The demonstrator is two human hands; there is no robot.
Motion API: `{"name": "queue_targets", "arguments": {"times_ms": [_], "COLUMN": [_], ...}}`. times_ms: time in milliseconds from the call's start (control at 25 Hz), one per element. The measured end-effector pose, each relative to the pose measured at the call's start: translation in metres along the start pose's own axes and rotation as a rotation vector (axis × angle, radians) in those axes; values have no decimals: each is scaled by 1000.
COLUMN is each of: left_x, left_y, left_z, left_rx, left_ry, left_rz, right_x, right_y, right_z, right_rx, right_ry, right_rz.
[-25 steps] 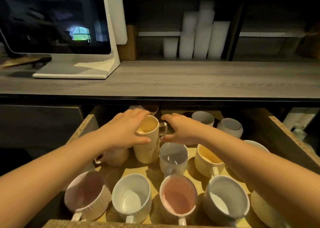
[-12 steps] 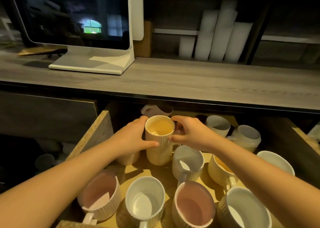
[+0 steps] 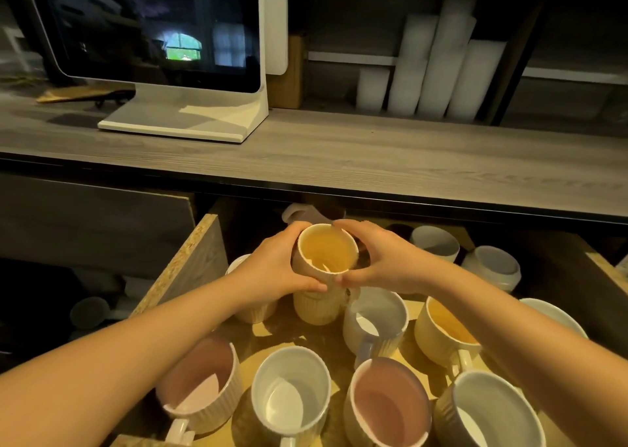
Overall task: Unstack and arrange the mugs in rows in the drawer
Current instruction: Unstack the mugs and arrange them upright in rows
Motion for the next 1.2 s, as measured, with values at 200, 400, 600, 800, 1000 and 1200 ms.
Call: {"name": "queue_targets", "arguments": {"times_ms": [200,400,600,800,1000,1200], "left_x": [3,6,14,7,-4,-10], "left_y": [19,34,39,22,16,16], "left_z": [-10,-10,27,49,56,51], "left_rx": [-8,-140,-698,-937,-1057,-1232], "left_ry": [-48,-36,186,180,117,110], "left_rz": [75,209,423,395,304,146], "right_x": [1,7,9,8,8,-1], "right_y": [10,9,-7,-10,-7,-12], "right_z": [19,20,22,28,24,34], "right_rx": [72,51,-24,-15,7,33], "right_ry": [104,113,77,106,111,133], "right_rz": [58,-18,35,9,-18,-61]}}
Point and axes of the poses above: each hand's wrist, its own x-axis away from the middle knuckle, its own y-axis out of the back of the hand, z = x × y, the point moved 2 cm from there along -x, towards the middle knuckle, and after that the axes turned 9 degrees about -x, right-handed, at the moved point
